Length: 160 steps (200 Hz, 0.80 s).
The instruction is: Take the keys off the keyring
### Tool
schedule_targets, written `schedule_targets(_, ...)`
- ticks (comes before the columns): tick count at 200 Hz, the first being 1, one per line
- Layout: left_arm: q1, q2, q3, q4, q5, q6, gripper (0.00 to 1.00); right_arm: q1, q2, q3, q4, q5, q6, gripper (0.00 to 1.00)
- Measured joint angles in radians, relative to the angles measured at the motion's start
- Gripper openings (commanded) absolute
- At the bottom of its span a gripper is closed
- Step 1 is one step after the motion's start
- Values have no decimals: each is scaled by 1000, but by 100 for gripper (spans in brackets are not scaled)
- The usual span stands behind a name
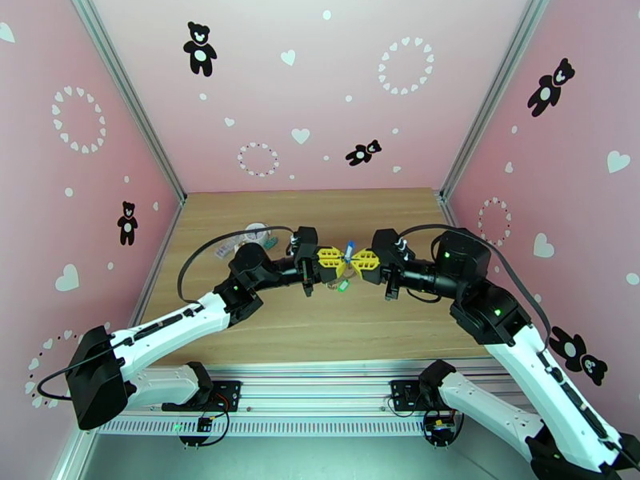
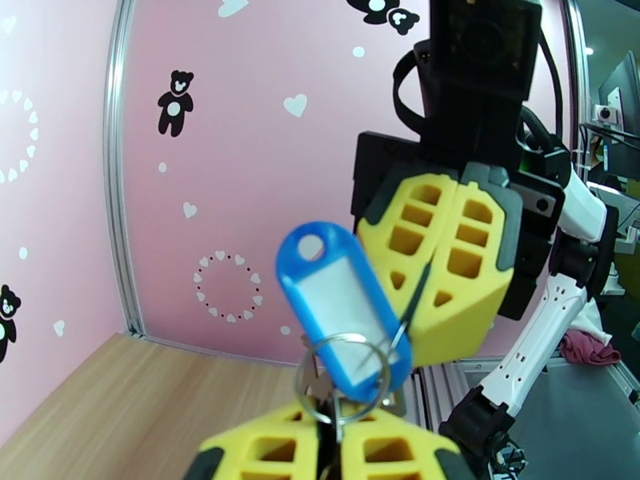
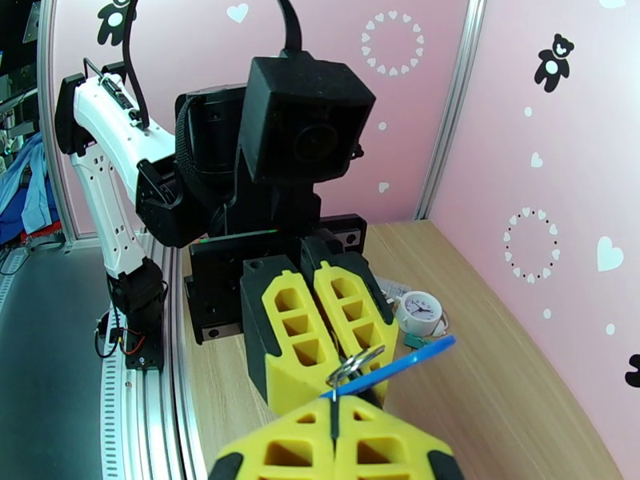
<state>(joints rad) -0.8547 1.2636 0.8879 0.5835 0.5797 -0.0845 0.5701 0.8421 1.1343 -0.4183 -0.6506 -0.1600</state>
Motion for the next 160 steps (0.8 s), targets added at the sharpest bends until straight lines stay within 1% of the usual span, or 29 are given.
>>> schedule_targets(10, 0, 3, 5, -7, 0, -6, 4, 2, 2, -2, 3, 2, -5, 0)
schedule_targets(22, 0, 6, 9, -19, 0, -8, 14, 5, 2, -2, 3, 8, -8, 0)
schedule_targets(45, 0, 9, 15, -41, 0, -3, 28, 5, 2, -2, 2, 36, -13, 0)
schedule_targets(71, 0, 9, 19, -72, -2, 34, 37, 5, 5, -1, 1, 76, -12, 0)
schedule_targets(109, 0, 1, 19, -142, -14, 143, 45, 5, 29, 7, -10, 95, -3, 0)
schedule_targets(143, -9, -13, 19, -195, -23, 251, 45, 4, 56, 19, -27, 92, 5, 0)
schedule_targets(160, -11, -14, 19, -207, -32, 289, 43, 2, 62, 20, -33, 86, 13, 0)
